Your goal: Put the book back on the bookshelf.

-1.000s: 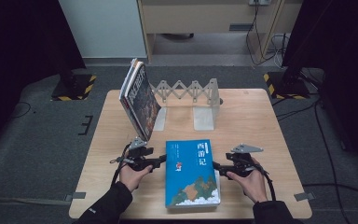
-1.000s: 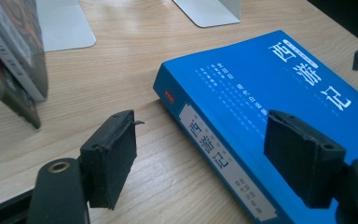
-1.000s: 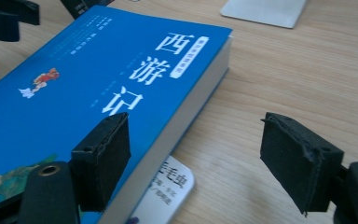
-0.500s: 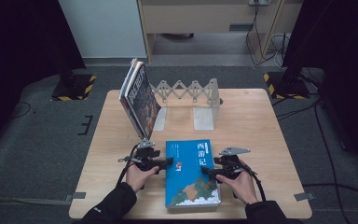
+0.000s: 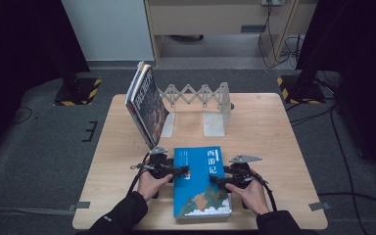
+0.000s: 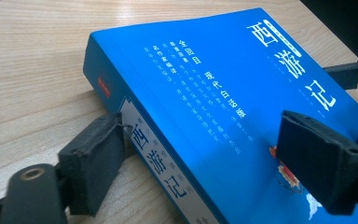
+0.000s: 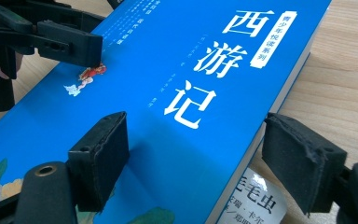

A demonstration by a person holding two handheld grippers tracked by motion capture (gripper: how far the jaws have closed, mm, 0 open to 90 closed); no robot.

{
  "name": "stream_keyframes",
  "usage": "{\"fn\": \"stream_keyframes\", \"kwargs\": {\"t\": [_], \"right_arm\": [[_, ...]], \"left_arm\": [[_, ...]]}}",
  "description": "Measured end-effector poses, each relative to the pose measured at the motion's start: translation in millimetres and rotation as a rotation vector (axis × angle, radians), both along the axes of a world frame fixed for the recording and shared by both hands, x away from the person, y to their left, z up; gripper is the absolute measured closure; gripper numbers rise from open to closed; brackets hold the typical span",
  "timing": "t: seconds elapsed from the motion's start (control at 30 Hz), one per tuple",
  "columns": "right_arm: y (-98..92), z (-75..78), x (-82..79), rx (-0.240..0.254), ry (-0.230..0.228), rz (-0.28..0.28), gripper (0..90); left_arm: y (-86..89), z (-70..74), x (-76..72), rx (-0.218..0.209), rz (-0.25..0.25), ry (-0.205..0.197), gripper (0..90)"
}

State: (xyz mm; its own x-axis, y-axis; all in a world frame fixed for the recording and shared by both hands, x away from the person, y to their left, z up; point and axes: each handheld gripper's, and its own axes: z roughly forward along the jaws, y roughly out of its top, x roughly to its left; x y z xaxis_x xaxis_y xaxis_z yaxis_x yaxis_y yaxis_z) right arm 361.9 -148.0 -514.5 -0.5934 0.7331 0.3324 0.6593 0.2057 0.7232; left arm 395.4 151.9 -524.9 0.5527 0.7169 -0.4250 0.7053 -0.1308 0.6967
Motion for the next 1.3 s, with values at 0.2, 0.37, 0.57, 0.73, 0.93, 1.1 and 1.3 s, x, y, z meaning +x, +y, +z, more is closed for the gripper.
{"fn": "stream_keyframes", "kwargs": {"t": [0.2,0.37,0.57,0.73,0.93,1.1,1.3], "right_arm": [[1.0,-2.2,2.2,0.016,0.017,-0.005,20.2],[0.9,-3.2,3.0,0.02,0.019,-0.004,19.5],[1.2,-4.1,4.0,0.028,0.025,-0.002,18.4],[1.5,-4.3,3.8,0.027,0.024,-0.005,18.3],[1.7,-4.4,3.3,0.03,0.028,-0.009,18.3],[1.4,-4.6,3.7,0.03,0.028,-0.007,18.3],[1.6,-4.8,3.6,0.033,0.033,-0.013,18.3]], "left_arm": [[0.8,-6.3,4.7,-0.035,-0.002,0.031,8.9],[1.1,-8.7,7.2,-0.056,-0.007,0.053,7.0],[-0.1,-9.5,7.1,-0.058,-0.014,0.046,5.4],[0.6,-10.4,6.8,-0.065,-0.016,0.041,5.1],[0.1,-11.2,5.4,-0.068,-0.01,0.033,4.9],[0.2,-12.6,4.6,-0.073,-0.018,0.017,3.4],[-3.6,-12.1,4.8,-0.054,-0.03,0.008,0.0]]}}
